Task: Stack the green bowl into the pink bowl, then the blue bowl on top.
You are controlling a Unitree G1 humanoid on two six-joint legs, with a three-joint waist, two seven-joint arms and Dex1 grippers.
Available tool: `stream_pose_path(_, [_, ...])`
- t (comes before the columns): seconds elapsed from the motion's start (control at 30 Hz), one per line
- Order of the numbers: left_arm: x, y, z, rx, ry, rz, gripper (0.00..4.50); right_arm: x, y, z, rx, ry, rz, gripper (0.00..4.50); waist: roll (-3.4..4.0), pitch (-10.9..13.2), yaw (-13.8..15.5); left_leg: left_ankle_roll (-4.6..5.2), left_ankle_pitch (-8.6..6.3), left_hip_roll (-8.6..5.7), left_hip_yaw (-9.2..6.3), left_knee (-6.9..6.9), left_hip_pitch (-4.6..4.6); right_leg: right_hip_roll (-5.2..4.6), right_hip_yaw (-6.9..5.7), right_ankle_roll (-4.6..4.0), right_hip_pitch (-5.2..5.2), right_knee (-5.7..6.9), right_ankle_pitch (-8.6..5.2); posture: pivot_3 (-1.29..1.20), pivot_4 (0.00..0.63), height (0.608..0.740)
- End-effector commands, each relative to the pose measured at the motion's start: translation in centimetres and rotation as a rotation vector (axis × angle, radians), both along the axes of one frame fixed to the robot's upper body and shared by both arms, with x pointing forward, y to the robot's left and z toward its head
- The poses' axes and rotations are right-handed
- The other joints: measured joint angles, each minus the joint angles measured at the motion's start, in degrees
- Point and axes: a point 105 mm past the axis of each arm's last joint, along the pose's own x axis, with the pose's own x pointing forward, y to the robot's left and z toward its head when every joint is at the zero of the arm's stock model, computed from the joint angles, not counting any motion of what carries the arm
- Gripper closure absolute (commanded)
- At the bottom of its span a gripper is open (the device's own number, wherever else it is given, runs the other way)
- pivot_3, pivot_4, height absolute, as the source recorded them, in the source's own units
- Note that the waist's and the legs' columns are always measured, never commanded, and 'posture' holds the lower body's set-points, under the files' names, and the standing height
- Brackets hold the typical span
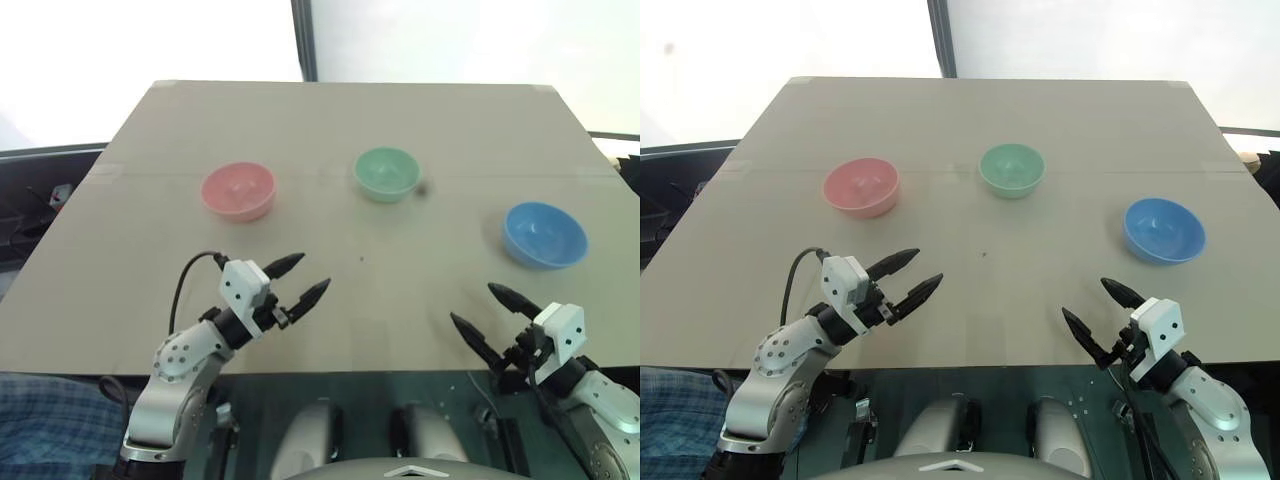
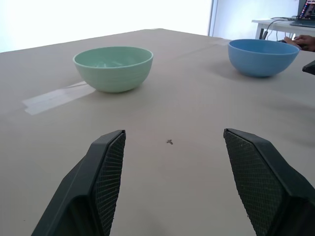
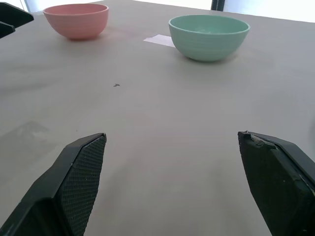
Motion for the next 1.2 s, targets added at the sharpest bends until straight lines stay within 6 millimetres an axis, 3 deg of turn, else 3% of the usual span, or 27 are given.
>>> stream_pose_path(0.03, [0.3,-0.2,1.1,0.018,-0.038,0.017,1.14,-0.2,1.3,3.9,0.044,-0.115,0.088,0.00,0.00,0.0,0.0,0.00,0.00,0.00,0.00,0.00,0.00,0.00,0.00,0.00,0.00,0.00,0.00,0.00,0.150,0.740])
stream_pose_path(0.2, [2.5,0.9,-0.5,0.148,0.068,0.157,1.14,-0.2,2.2,7.2,0.096,-0.183,0.158,0.00,-0.03,0.0,0.1,0.01,0.00,0.00,-0.01,0.02,0.04,0.03,-0.01,0.01,0.05,0.03,0.00,0.00,0.150,0.740])
stream_pose_path(0.33, [4.2,1.3,0.5,0.160,0.045,0.237,1.14,-0.7,3.2,8.8,0.115,-0.194,0.231,0.00,-0.07,0.0,0.1,0.02,0.00,-0.01,-0.03,0.04,0.02,0.03,-0.03,0.01,0.06,0.02,0.01,0.00,0.150,0.740])
stream_pose_path(0.57, [6.9,3.2,4.5,0.371,-0.177,0.393,1.14,-0.5,3.3,8.6,0.085,-0.186,0.230,0.00,-0.12,-0.1,0.0,0.00,0.01,-0.02,-0.04,0.04,0.03,0.05,-0.04,0.01,0.11,0.03,0.01,0.00,0.150,0.740])
stream_pose_path(0.7, [7.9,6.2,5.2,0.451,-0.191,0.538,1.14,-0.4,3.1,8.4,0.078,-0.182,0.218,0.00,-0.12,-0.1,0.0,-0.08,0.06,-0.01,-0.04,0.02,0.02,0.05,-0.03,0.01,0.10,0.00,0.01,0.00,0.150,0.740])
stream_pose_path(0.93, [10.1,10.5,4.8,0.480,-0.113,0.686,1.14,0.0,3.2,8.3,0.069,-0.186,0.213,0.00,-0.16,-0.1,0.1,-0.03,0.02,-0.01,-0.06,0.05,0.03,0.04,-0.05,0.02,0.10,0.04,0.01,0.00,0.150,0.740])
stream_pose_path(1.2, [11.9,10.2,3.1,0.589,-0.094,0.590,1.14,0.2,3.0,8.3,0.064,-0.198,0.188,0.00,-0.19,-0.1,0.2,-0.22,0.13,-0.02,-0.06,0.04,-0.02,0.02,-0.05,0.02,0.07,0.04,0.01,0.00,0.150,0.740])
